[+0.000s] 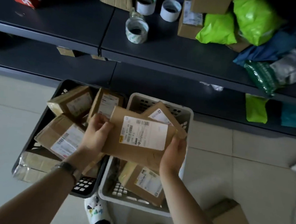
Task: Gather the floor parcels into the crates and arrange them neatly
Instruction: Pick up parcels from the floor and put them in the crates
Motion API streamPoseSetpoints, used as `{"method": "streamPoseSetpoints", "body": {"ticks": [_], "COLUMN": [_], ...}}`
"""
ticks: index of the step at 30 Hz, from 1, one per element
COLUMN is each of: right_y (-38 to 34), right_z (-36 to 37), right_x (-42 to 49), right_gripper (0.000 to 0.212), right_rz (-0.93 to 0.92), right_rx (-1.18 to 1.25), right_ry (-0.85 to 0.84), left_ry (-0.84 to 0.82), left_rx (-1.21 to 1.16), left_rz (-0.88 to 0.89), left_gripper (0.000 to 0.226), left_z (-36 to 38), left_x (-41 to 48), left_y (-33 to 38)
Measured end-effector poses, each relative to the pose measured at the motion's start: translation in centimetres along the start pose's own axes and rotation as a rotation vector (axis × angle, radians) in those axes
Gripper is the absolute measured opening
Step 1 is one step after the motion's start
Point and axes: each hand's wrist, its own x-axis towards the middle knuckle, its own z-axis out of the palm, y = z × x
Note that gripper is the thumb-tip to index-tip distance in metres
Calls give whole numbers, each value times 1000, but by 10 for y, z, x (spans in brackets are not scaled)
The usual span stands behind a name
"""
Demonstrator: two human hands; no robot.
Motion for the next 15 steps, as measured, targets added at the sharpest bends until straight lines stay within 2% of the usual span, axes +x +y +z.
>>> {"method": "streamPoseSetpoints", "body": {"ticks": [2,3,5,7,10,12,15], "right_y": [32,52,93,121,129,124,118], "right_z": [-33,-46,-67,-84,-113,-138,-182], "right_x": [-3,-4,-1,2,10,22,40], "right_gripper": [28,38,60,58,68,68,62], "right_rz": [-7,-1,24,118,212,212,215], "right_rx": [-91,-156,-363,-502,-341,-201,-80], "right_ry": [-17,-55,-207,-371,-490,-486,-480], "left_ry": [-5,-11,-97,-142,-49,24,63], "left_rx": [122,235,401,462,635,699,696], "left_rz": [-41,-74,-159,-206,-74,49,134], "left_gripper": [6,12,33,52,70,69,63], "left_z": [22,31,50,72,102,124,168], "left_x": [-16,-23,-36,-53,-79,-95,-120], "left_y": [-29,-44,-68,-77,-76,-71,-61]}}
